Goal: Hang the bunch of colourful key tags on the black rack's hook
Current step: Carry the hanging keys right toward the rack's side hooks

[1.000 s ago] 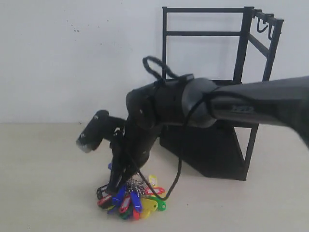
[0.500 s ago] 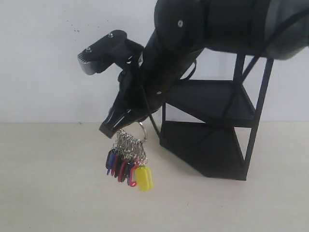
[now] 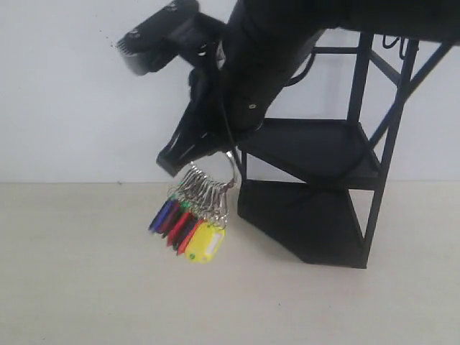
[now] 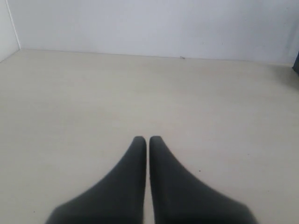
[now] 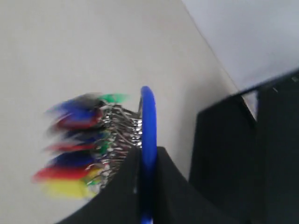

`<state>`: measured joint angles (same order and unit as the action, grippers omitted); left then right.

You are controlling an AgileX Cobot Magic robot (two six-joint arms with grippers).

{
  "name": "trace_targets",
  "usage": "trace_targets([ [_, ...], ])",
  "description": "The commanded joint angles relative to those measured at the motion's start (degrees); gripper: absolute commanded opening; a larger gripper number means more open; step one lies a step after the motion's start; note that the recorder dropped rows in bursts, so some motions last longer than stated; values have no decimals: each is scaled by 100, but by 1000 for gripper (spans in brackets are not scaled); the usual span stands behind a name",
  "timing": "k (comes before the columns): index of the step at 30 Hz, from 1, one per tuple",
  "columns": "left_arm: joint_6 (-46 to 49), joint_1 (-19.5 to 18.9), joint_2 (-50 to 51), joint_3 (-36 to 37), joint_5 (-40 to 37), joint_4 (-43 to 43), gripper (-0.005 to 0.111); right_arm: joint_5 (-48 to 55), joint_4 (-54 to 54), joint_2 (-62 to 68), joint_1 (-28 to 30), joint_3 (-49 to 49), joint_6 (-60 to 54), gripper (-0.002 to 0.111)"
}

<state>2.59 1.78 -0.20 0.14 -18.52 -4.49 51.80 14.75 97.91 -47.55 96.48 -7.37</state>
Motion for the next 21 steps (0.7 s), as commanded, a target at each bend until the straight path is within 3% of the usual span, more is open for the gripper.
trace_targets([
  [1,2,-19,20,-14,68,-40,4,-150,429,-64,233,21,778,0],
  [3,2,-19,20,-14,68,-40,4,224,92,-54,179,21,-456,0],
  [4,2,-19,20,-14,68,-40,4,356,248,-70,179,21,-333,0],
  [7,2,-19,20,-14,68,-40,4,236,1045,-139,332,21,1599,0],
  [8,2,-19,20,-14,68,-40,4,154,906,-139,333,21,1673,0],
  [9,2,-19,20,-14,68,-40,4,189,152,-137,258,21,336,0],
  [10,2,-19,20,-14,68,-40,4,297,-37,-137,230,21,-233,0],
  [13,2,-19,20,-14,68,-40,4,72,516,-159,364,21,1509,0],
  [15,2,-19,20,-14,68,-40,4,319,-189,-145,324,21,-122,0],
  [17,2,-19,20,-14,68,-40,4,139,334,-183,489,21,1249,0],
  [18,2,-19,20,-14,68,-40,4,70,209,-197,533,21,1415,0],
  [20,2,-19,20,-14,68,-40,4,357,-320,-197,415,21,-123,0],
  [21,2,-19,20,-14,68,-40,4,405,-215,-197,405,21,45,0],
])
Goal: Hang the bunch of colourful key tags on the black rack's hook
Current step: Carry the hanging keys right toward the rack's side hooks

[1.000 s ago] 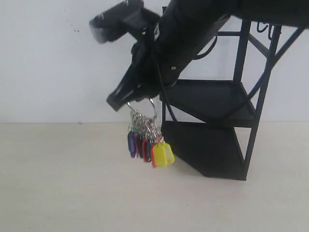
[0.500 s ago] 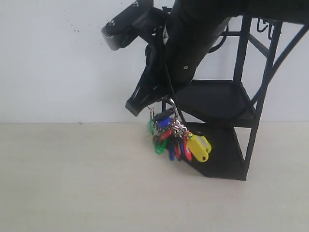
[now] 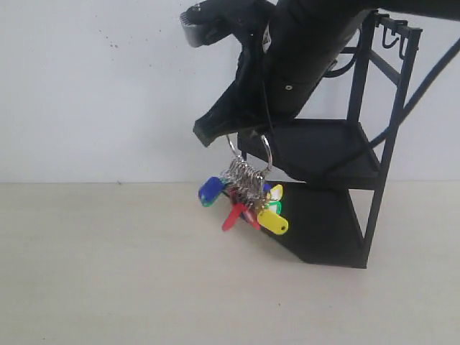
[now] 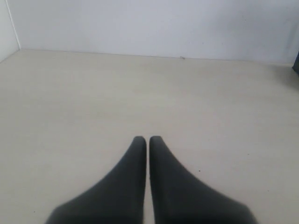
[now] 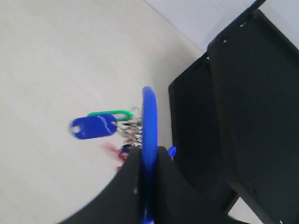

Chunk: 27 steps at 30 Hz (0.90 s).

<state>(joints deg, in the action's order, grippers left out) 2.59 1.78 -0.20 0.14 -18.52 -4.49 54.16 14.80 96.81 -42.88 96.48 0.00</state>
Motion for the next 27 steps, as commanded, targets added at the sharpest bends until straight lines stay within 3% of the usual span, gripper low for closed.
trace_targets([
  [1,2,-19,20,-14,68,-40,4,156,141,-118,38,21,218,0],
  [2,2,-19,20,-14,68,-40,4,156,167,-133,78,21,559,0],
  [5,2,-19,20,-14,68,-40,4,446,-385,-146,103,11,-421,0],
  [13,2,-19,20,-14,68,-40,4,270,71,-705,136,-461,73,0],
  [27,2,-19,20,-14,68,-40,4,260,2216,-3600,136,-2891,2472,0],
])
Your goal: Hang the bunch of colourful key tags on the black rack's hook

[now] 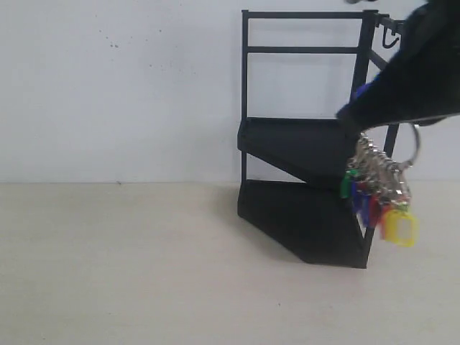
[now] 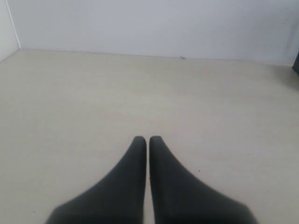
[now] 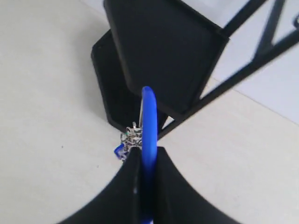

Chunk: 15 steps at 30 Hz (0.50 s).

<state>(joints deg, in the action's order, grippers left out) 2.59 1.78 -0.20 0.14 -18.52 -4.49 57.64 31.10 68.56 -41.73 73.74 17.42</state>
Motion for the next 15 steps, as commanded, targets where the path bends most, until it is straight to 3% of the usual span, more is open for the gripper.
trace_targets([
  [1,2,-19,20,-14,68,-40,4,-99,830,-992,21,-849,1043,0],
  [11,2,-19,20,-14,68,-40,4,-569,3881,-2315,21,-3317,4686,0],
  [15,2,-19,20,-14,68,-40,4,-689,5796,-2328,21,-3838,5855,0],
])
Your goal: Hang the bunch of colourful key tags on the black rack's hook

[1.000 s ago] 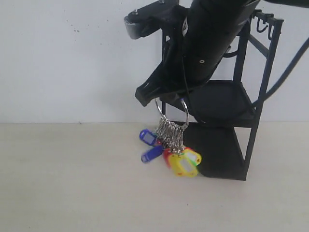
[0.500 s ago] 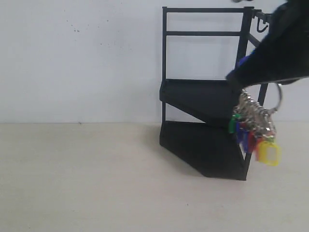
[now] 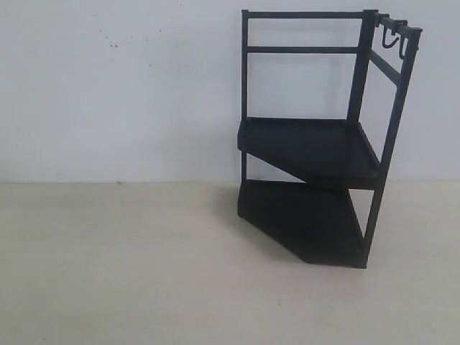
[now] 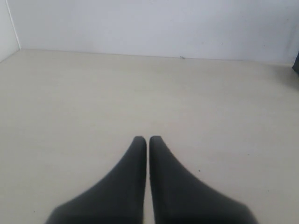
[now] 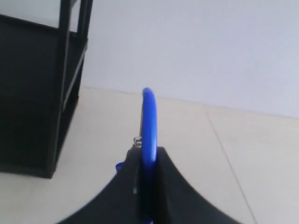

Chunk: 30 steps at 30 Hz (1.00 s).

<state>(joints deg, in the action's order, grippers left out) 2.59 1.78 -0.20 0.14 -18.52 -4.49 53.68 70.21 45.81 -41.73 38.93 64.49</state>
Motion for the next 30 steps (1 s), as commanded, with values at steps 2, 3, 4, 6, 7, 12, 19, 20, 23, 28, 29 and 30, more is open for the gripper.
trace_targets([
  [2,2,-19,20,-14,68,-40,4,-317,2709,-53,21,-324,1534,0],
  [3,2,-19,20,-14,68,-40,4,-336,2950,-53,21,-252,1590,0],
  [4,2,-19,20,-14,68,-40,4,-347,2974,-53,21,-164,1590,0],
  [6,2,-19,20,-14,68,-40,4,-346,2974,-53,21,115,1414,0],
  [7,2,-19,20,-14,68,-40,4,-374,2974,-53,21,240,1255,0],
  [12,2,-19,20,-14,68,-40,4,-635,2962,49,21,1087,516,0],
  [19,2,-19,20,-14,68,-40,4,-981,1854,904,469,2307,-1354,0],
  [20,2,-19,20,-14,68,-40,4,-1109,1759,1022,713,2452,-1405,0],
  [23,2,-19,20,-14,68,-40,4,-1910,933,1421,1622,2856,-1558,0],
  [28,2,-19,20,-14,68,-40,4,-3175,-1653,1972,3410,3113,-3109,0],
  [29,2,-19,20,-14,68,-40,4,-3193,-2133,2062,3718,3135,-3587,0],
  [30,2,-19,20,-14,68,-40,4,-3193,-2729,2175,3986,3146,-4185,0],
])
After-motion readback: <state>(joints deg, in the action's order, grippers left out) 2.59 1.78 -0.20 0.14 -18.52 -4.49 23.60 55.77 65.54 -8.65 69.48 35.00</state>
